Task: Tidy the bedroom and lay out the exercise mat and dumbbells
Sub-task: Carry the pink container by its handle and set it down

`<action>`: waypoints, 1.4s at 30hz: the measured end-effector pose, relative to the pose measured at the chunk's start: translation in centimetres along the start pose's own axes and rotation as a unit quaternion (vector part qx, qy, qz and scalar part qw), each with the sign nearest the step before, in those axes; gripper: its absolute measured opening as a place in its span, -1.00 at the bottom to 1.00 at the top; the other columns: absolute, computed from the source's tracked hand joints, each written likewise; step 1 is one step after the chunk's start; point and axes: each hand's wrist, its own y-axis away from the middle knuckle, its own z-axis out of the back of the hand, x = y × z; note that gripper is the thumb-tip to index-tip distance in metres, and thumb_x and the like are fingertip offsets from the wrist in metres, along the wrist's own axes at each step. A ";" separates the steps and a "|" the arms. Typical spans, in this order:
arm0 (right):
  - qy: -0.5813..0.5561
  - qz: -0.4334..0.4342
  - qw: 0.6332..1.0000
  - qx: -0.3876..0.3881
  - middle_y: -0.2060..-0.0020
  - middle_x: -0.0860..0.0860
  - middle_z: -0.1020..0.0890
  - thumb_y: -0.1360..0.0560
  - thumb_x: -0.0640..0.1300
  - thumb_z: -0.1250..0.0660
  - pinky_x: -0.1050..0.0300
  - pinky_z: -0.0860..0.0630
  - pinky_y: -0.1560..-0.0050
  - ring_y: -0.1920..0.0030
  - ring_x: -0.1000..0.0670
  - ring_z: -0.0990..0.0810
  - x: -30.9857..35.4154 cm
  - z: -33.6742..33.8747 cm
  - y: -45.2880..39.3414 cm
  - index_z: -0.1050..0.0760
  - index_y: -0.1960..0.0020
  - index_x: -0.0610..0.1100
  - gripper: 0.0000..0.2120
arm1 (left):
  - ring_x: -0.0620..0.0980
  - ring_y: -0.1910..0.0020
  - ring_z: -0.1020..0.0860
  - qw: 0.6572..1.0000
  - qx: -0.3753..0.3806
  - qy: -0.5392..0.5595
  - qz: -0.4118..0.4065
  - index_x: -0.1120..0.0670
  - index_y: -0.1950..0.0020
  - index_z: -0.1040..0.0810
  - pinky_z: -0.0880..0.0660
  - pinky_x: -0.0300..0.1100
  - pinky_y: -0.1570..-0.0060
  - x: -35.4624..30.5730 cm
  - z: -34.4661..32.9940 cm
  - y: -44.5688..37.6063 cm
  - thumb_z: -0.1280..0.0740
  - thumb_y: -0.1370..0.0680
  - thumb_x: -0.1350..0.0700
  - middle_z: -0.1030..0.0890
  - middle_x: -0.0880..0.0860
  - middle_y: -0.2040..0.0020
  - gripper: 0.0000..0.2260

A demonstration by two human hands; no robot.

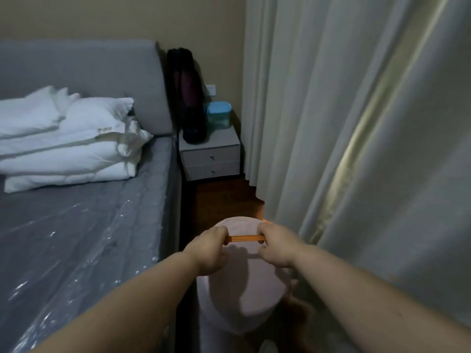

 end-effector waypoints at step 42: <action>-0.008 0.004 0.960 0.278 -0.11 -0.08 -0.43 -0.46 -0.23 -0.25 0.17 -0.38 0.04 -0.09 -0.10 -0.47 -5.5 -19.9 -101.9 -0.39 -0.11 -0.10 -0.77 | 0.18 -0.27 -0.37 0.952 0.198 -0.014 0.232 0.14 -0.31 -0.29 -0.37 0.04 -0.26 57.9 -3.2 -82.2 -0.25 -0.51 0.13 -0.33 0.15 -0.30 -0.61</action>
